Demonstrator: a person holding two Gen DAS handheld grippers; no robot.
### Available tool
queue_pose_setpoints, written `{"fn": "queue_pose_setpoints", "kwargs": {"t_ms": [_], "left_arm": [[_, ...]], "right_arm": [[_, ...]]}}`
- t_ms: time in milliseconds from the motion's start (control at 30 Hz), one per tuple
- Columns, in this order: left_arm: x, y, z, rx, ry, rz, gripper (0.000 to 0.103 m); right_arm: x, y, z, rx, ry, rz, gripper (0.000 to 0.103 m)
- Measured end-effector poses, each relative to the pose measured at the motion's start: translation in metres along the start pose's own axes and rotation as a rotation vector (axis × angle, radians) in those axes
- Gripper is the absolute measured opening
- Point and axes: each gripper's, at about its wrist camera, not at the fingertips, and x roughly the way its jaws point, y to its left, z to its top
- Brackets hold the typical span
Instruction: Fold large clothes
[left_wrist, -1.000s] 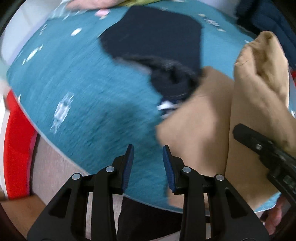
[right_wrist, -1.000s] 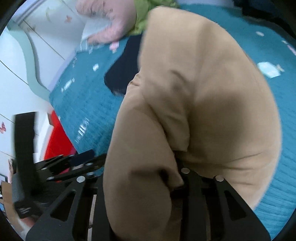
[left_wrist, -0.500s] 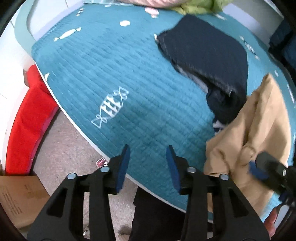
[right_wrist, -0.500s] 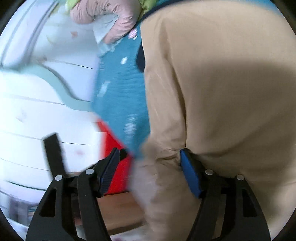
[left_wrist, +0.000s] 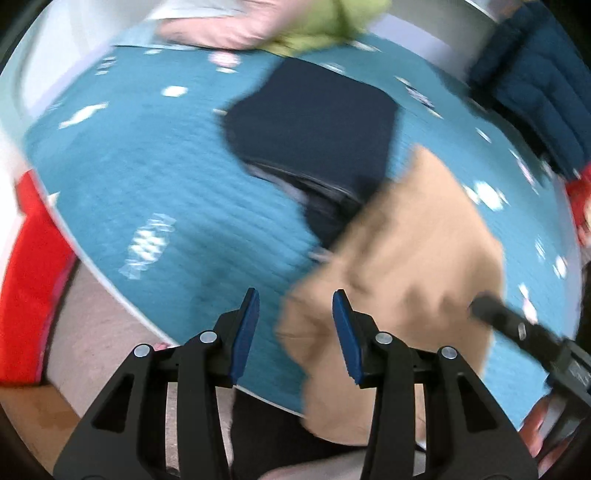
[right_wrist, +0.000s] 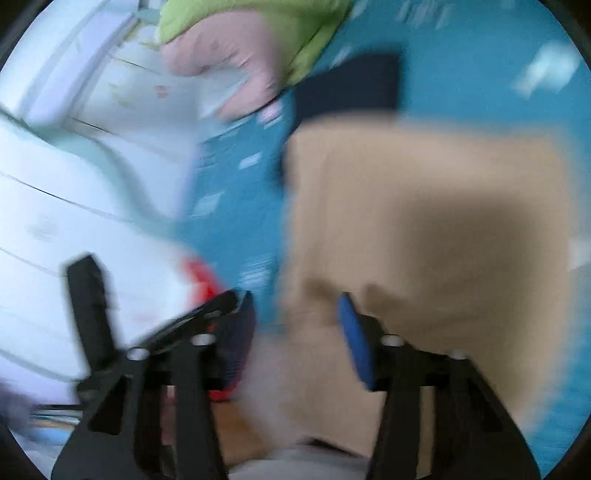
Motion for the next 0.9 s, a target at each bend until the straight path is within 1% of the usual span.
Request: {"fn": "queue_pose_setpoints", "kwargs": {"t_ms": [33, 67, 100, 133, 167, 200, 233, 267, 300, 333, 400, 433, 467, 500, 533, 567, 600, 633, 667, 700, 733, 767, 800, 833, 867, 900], "left_arm": [[0.006, -0.013, -0.003, 0.052, 0.038, -0.043, 0.042], [0.015, -0.023, -0.007, 0.096, 0.08, -0.073, 0.042], [0.027, -0.032, -0.012, 0.136, 0.124, -0.078, 0.042], [0.037, -0.036, -0.016, 0.153, 0.145, -0.057, 0.042], [0.05, -0.039, -0.02, 0.176, 0.158, -0.015, 0.042], [0.066, -0.041, -0.023, 0.218, 0.157, 0.035, 0.047], [0.084, -0.042, -0.026, 0.259, 0.151, 0.074, 0.051], [0.106, -0.038, -0.028, 0.265, 0.159, 0.112, 0.055], [0.119, -0.034, -0.028, 0.25, 0.172, 0.115, 0.056], [0.121, -0.032, -0.027, 0.249, 0.18, 0.105, 0.056], [0.112, -0.035, -0.023, 0.286, 0.189, 0.102, 0.056], [0.1, -0.036, -0.021, 0.313, 0.185, 0.112, 0.055], [0.091, -0.035, -0.021, 0.318, 0.185, 0.106, 0.052], [0.083, -0.034, -0.022, 0.314, 0.196, 0.082, 0.052], [0.081, -0.033, -0.025, 0.316, 0.226, 0.054, 0.052], [0.085, -0.032, -0.028, 0.326, 0.245, 0.046, 0.052], [0.097, -0.033, -0.033, 0.347, 0.252, 0.057, 0.052], [0.108, -0.033, -0.036, 0.359, 0.249, 0.072, 0.052], [0.13, -0.033, -0.039, 0.362, 0.258, 0.098, 0.055], [0.137, -0.034, -0.039, 0.351, 0.26, 0.111, 0.055], [0.136, -0.04, -0.034, 0.352, 0.275, 0.135, 0.054], [0.127, -0.044, -0.03, 0.367, 0.279, 0.138, 0.045], [0.111, -0.047, -0.024, 0.368, 0.267, 0.117, 0.035], [0.095, -0.046, -0.017, 0.353, 0.244, 0.084, 0.032], [0.078, -0.045, -0.01, 0.339, 0.213, 0.037, 0.03], [0.066, -0.045, -0.003, 0.333, 0.188, 0.003, 0.03]], "right_arm": [[-0.006, 0.001, -0.002, -0.022, -0.002, -0.084, 0.024], [-0.01, -0.001, -0.006, -0.026, 0.023, -0.162, 0.022], [-0.01, -0.007, -0.012, 0.006, 0.062, -0.172, 0.017], [-0.007, -0.015, -0.02, 0.048, 0.107, -0.165, 0.017], [0.0, -0.023, -0.026, 0.063, 0.148, -0.185, 0.017], [0.013, -0.031, -0.031, 0.068, 0.191, -0.229, 0.017], [0.037, -0.045, -0.038, 0.085, 0.246, -0.289, 0.016], [0.048, -0.059, -0.044, 0.117, 0.266, -0.254, 0.014], [0.066, -0.073, -0.049, 0.17, 0.293, -0.192, 0.014], [0.067, -0.076, -0.049, 0.178, 0.295, -0.193, 0.014], [0.053, -0.062, -0.04, 0.137, 0.284, -0.232, 0.013], [0.043, -0.056, -0.039, 0.132, 0.272, -0.233, 0.016], [0.033, -0.05, -0.039, 0.131, 0.275, -0.212, 0.016], [0.027, -0.047, -0.042, 0.133, 0.304, -0.175, 0.016], [0.029, -0.049, -0.046, 0.15, 0.341, -0.142, 0.016], [0.036, -0.056, -0.049, 0.169, 0.37, -0.128, 0.016], [0.052, -0.064, -0.053, 0.189, 0.41, -0.122, 0.014], [0.071, -0.071, -0.049, 0.198, 0.432, -0.115, 0.01], [0.093, -0.08, -0.052, 0.201, 0.448, -0.091, 0.009], [0.102, -0.086, -0.05, 0.239, 0.466, -0.059, 0.008], [0.099, -0.082, -0.041, 0.234, 0.475, -0.076, 0.007], [0.089, -0.072, -0.033, 0.202, 0.46, -0.107, 0.007], [0.075, -0.065, -0.031, 0.179, 0.432, -0.121, 0.008], [0.056, -0.054, -0.019, 0.149, 0.371, -0.124, 0.008], [0.044, -0.048, -0.01, 0.135, 0.332, -0.115, 0.008], [0.029, -0.043, 0.004, 0.129, 0.278, -0.102, 0.008]]}}
